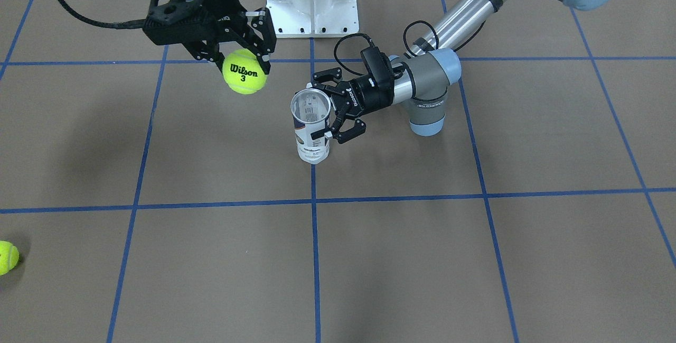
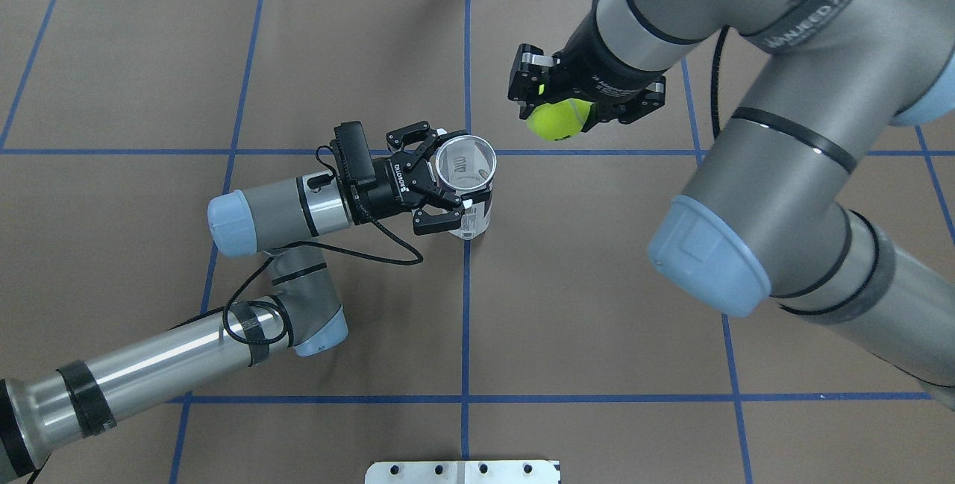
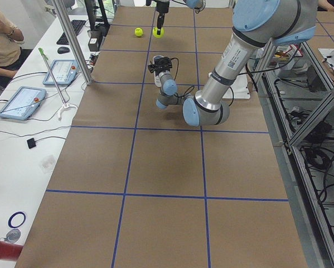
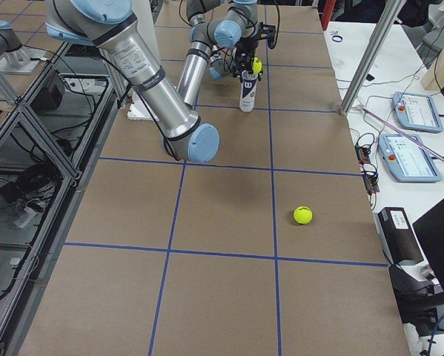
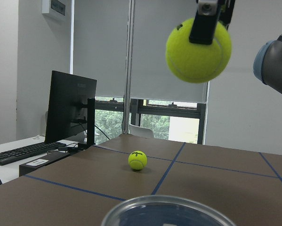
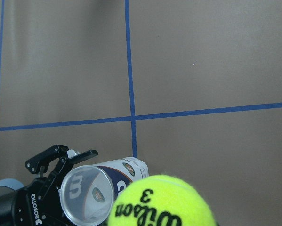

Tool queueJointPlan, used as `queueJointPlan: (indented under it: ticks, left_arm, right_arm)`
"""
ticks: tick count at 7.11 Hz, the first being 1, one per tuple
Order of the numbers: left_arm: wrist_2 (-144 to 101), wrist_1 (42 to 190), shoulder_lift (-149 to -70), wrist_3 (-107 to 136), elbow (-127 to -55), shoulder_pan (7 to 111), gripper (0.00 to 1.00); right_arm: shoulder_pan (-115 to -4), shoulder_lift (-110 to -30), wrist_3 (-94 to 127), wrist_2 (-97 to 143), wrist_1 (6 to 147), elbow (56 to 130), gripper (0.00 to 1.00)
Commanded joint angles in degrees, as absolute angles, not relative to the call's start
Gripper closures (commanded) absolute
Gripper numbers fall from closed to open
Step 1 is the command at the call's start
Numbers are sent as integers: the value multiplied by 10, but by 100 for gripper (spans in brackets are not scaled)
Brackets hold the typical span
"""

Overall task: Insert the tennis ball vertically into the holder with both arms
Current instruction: 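Carry the ball with the right gripper over the can's open top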

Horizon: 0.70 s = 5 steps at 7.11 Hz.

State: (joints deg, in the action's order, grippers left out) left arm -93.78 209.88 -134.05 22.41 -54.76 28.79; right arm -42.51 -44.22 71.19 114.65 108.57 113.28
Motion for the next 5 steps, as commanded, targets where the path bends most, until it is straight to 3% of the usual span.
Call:
queueJointPlan:
  ticks: [1, 4, 5]
  left_arm:
    - [-937, 2099, -1341, 224, -548, 284, 2]
    - [-937, 2099, -1340, 224, -548, 282, 2]
    - [-937, 2099, -1341, 224, -548, 282, 2]
  right_arm:
    - [-376, -365, 744, 1084, 1123, 1045, 90]
    - [-368, -307, 753, 1081, 1122, 963, 88]
    - [-365, -307, 753, 1080, 1122, 963, 79]
